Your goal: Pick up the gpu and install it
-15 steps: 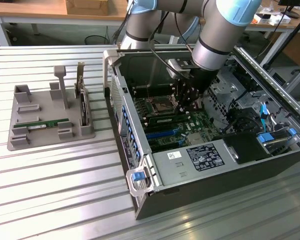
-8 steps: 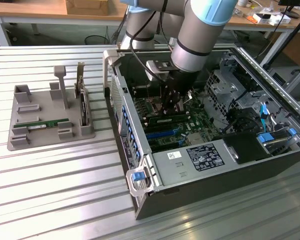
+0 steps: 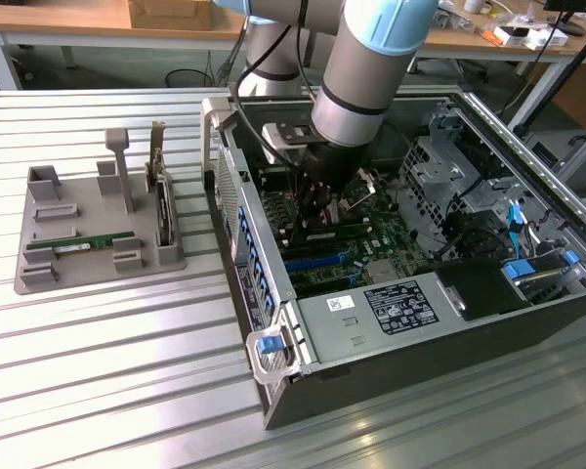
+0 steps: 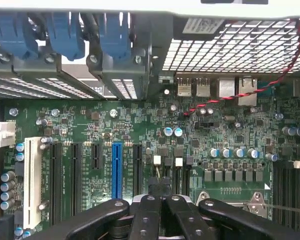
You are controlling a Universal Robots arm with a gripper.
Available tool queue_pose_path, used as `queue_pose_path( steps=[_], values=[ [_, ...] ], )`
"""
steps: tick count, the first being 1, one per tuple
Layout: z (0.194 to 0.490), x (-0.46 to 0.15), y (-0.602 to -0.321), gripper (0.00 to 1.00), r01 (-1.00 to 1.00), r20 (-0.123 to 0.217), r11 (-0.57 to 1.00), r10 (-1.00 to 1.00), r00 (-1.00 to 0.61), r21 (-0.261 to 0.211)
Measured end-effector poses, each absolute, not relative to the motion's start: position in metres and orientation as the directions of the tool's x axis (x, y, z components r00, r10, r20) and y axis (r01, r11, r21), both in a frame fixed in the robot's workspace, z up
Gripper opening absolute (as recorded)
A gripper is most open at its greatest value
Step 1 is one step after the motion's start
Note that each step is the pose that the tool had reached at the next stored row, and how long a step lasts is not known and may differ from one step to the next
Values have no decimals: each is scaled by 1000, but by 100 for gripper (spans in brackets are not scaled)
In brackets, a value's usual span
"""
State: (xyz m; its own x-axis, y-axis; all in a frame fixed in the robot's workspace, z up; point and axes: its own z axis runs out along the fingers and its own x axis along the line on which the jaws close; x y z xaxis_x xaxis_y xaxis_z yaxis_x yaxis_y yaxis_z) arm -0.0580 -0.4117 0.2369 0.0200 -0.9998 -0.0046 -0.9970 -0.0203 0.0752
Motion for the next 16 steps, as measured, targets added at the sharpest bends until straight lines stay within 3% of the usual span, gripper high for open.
queue_pose_path(
  steps=[11,16],
  values=[
    [228,-59,-412,10,-997,-5,-20,-1000,20,75],
    [249,-53,-412,10,-997,-6,-20,-1000,20,75]
  ],
)
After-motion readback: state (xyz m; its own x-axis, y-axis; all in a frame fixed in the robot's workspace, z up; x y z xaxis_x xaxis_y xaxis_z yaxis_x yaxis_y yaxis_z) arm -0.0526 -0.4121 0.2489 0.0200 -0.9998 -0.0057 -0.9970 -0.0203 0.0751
